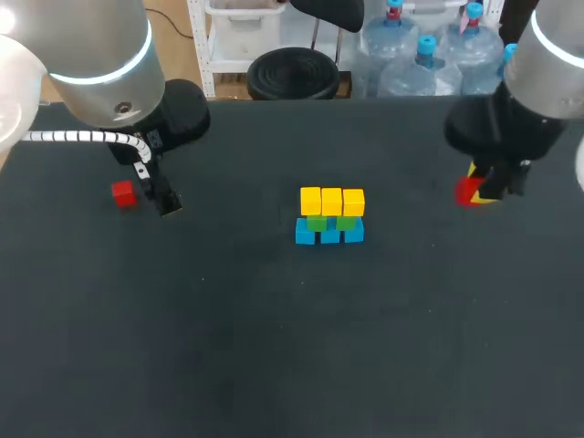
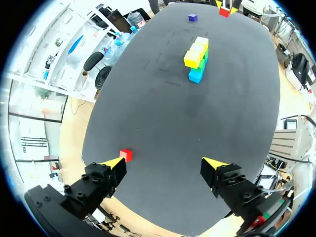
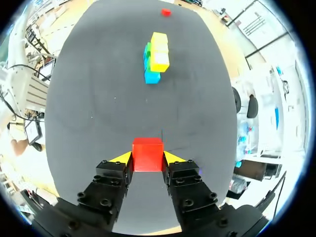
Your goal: Place the blue cubes, place green cubes on the blue cubes, place the yellow cubes on the green cubes, then place the red cubes on the yellow cubes, and place purple cube on the red cubes.
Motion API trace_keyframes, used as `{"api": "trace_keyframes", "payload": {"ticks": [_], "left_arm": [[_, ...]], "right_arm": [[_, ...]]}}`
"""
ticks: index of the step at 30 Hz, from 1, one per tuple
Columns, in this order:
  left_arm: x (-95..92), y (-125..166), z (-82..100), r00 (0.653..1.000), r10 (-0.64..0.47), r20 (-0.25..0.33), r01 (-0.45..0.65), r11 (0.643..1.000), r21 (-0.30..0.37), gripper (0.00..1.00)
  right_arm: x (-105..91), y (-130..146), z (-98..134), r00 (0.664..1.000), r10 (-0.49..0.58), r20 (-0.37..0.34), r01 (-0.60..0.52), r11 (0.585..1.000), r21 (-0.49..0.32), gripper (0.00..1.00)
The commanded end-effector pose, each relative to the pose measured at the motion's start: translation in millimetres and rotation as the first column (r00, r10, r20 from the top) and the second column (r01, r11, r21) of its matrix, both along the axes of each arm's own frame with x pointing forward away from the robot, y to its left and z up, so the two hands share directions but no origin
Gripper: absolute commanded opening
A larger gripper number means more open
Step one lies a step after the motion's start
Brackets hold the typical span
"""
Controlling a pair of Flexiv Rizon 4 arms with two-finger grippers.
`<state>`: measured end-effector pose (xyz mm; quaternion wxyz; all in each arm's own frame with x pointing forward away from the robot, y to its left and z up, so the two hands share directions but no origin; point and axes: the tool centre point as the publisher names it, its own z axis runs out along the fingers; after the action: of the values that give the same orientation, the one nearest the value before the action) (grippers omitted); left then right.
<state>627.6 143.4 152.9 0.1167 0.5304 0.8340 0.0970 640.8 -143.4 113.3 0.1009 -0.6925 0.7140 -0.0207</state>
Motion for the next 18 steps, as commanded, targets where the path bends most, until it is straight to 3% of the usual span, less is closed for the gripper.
{"api": "trace_keyframes", "payload": {"ticks": [1, 5, 11, 18], "left_arm": [[0.3, 1.0, 0.0, 1.000, -0.003, -0.001, 0.003, 1.000, -0.002, 1.00], [0.3, 1.0, 0.0, 1.000, -0.003, -0.001, 0.003, 1.000, -0.002, 1.00], [0.3, 1.0, 0.0, 1.000, -0.003, -0.001, 0.003, 1.000, -0.002, 1.00], [0.3, 1.0, 0.0, 1.000, -0.003, -0.001, 0.003, 1.000, -0.002, 1.00]], "right_arm": [[13.1, 10.6, 9.7, 0.999, 0.029, -0.028, -0.030, 0.999, -0.014, 0.00], [17.3, 18.5, 20.3, 0.996, 0.058, -0.073, -0.061, 0.997, -0.038, 0.00], [18.6, 28.7, 37.4, 0.992, 0.069, -0.103, -0.070, 0.998, -0.003, 0.00], [15.4, 42.6, 38.6, 0.978, 0.101, -0.184, -0.102, 0.995, 0.005, 0.00]]}}
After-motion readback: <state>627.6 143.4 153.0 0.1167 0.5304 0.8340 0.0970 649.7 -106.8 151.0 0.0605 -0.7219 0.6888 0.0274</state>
